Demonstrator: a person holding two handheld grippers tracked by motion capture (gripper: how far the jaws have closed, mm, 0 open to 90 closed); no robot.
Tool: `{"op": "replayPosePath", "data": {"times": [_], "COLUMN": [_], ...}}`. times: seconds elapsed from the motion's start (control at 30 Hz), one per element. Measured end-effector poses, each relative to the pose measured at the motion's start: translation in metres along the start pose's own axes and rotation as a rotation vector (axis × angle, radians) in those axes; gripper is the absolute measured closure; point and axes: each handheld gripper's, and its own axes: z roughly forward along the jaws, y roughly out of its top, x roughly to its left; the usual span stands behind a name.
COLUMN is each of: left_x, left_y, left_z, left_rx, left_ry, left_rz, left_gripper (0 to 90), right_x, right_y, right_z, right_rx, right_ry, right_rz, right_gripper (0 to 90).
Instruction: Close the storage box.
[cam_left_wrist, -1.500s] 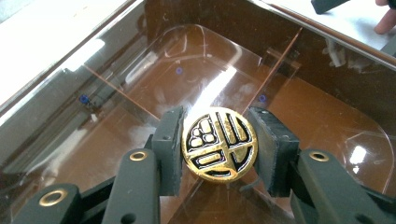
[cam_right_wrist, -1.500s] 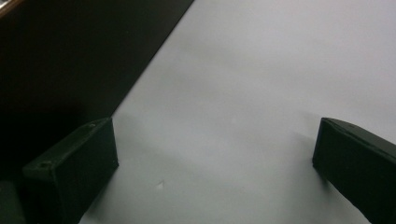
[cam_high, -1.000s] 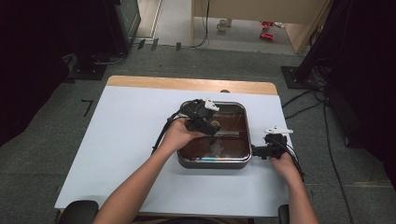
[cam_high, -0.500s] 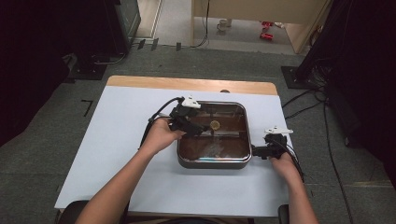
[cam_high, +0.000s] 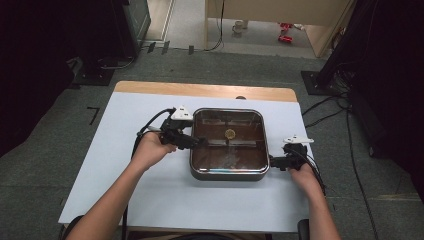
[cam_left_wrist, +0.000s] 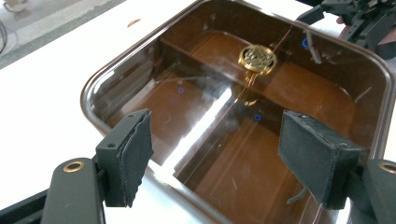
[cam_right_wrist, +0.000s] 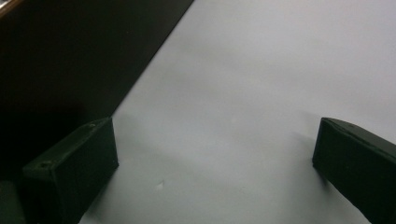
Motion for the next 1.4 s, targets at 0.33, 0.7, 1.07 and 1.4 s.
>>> {"op": "replayPosePath", "data": {"times": [0.33,0.7,1.07,1.4], "left_x": [0.011,0.024,0.027,0.031], "left_y": [-0.033,-0.077,-0.103,-0.119], "left_z": [-0.018,-0.023,-0.017,0.001], "left_rx": [-0.001,0.020,0.058,0.147], "left_ry": [0.034,0.077,0.107,0.099], "left_rz": [-0.030,-0.075,-0.078,-0.082], "left_gripper": [25.8,25.8,24.4,23.3], "right_x": [0.000,0.000,0.000,0.000], "right_y": [0.000,0.000,0.000,0.000], "right_z": [0.000,0.000,0.000,0.000], "right_rx": [-0.001,-0.001,-0.001,-0.001], "right_ry": [0.000,0.000,0.000,0.000], "right_rz": [0.000,0.001,0.000,0.000], "right_gripper": [0.0,0.0,0.0,0.0]}}
